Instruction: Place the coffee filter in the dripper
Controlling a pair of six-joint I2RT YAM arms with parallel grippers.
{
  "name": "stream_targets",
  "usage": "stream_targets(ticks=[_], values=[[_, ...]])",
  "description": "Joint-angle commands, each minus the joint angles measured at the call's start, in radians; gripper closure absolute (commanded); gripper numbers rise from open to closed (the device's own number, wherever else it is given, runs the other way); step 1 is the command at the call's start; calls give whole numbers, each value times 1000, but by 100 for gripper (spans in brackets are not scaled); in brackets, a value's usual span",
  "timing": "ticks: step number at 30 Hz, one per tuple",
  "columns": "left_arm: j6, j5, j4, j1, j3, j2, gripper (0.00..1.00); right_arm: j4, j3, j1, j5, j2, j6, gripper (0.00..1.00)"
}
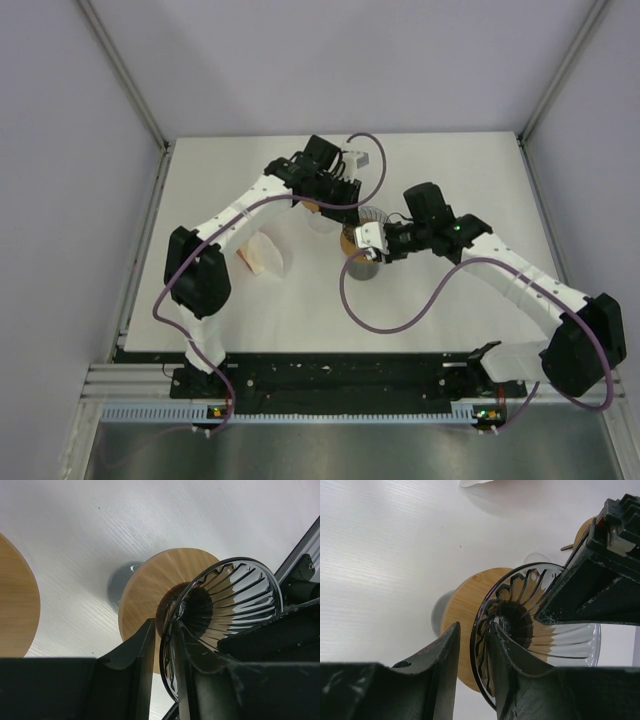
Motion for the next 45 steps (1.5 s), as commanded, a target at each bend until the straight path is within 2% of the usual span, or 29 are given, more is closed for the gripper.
stream_targets(ticks=[1,3,5,15,20,25,28,32,35,37,39,42,45], values=[[43,-17,-31,0,54,-3,68,-96,26,11,-8,7,35,64],[50,-10,-46,-1,88,-1,63,-89,44,19,-15,-5,51,53],[61,7,-60,-1,120,-4,59,-83,55,28,-16,-19,57,46],[153,-20,-116,2,196,-96,40,29,106,47,-99,-114,153,35],[291,55,-213,41,253,-225,38,138,121,51,-133,-175,366,32],[431,125,-438,150,328,-334,38,226,147,50,-90,-209,618,31],[438,61,-511,244,300,-412,38,229,185,50,-18,-201,748,31],[445,-167,-551,314,183,-527,32,232,198,51,118,-201,853,32],[376,-317,-497,345,32,-590,22,223,209,50,217,-192,908,34],[333,-380,-441,371,-95,-615,21,217,212,51,269,-183,931,36],[253,-440,-372,405,-195,-615,26,220,209,50,318,-187,956,37],[55,-456,-276,501,-281,-596,41,229,193,50,355,-195,983,38],[-132,-404,-151,569,-397,-651,42,232,181,50,364,-212,1005,39]])
